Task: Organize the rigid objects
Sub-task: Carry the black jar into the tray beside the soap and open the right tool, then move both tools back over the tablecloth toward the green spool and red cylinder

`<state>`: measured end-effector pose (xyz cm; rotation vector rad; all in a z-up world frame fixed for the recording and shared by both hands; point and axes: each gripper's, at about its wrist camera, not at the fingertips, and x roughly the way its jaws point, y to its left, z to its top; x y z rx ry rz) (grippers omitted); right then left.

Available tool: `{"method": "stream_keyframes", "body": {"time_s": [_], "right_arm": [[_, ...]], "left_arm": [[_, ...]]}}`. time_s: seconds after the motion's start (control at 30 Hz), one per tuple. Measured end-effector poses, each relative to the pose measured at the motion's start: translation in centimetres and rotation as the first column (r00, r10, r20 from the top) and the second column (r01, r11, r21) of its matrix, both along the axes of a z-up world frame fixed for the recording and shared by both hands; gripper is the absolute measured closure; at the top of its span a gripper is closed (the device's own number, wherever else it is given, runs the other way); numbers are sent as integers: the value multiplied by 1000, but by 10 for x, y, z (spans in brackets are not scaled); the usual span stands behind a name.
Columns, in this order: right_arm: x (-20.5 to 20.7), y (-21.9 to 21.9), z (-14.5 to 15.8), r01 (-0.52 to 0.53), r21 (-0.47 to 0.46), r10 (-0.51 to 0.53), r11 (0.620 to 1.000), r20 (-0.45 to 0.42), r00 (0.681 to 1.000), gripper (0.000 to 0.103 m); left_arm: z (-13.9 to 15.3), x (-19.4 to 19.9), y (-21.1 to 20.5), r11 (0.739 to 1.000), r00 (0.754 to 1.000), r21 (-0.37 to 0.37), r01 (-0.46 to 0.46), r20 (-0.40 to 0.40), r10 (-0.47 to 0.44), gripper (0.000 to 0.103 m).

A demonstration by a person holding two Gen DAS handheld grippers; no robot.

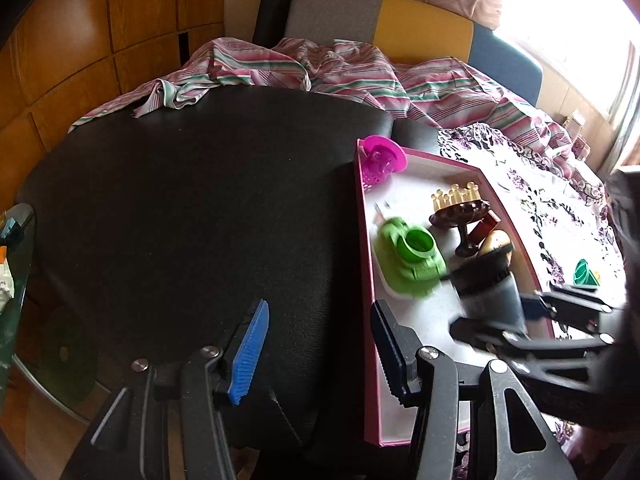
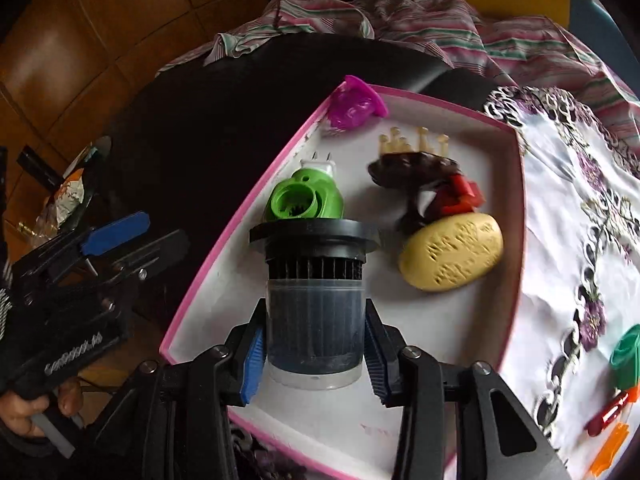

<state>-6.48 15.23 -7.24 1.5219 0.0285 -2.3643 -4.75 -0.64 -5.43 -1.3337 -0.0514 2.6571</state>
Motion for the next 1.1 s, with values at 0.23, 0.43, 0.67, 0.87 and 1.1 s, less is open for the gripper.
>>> {"method": "stream_keyframes", "body": {"time_s": [0.23,0.43,0.67,0.87,1.1], "right_arm": [[-30,7,-21,95,-9,-95,995,20,995,60],[-32,19,-24,139,-41,-139,989,21,990,60],[-27,32,-14,145,-92,-145,985,14,989,56],[-14,36,3,151,-106,-155,983,-28,988,54],[-2,49,22,155,-110,-163,982,-75,984,54]], "left_arm": [[0,-1,-4,1000,1000,12,-7,-2,7,49],[-1,0,-4,1000,1000,11,-3,1,3,45],[4,3,-3,1000,1000,4,-3,-20,3,42],[9,5,-2,1000,999,-6,-1,-38,1,41],[15,9,3,1000,998,-21,12,-58,-14,41]]}}
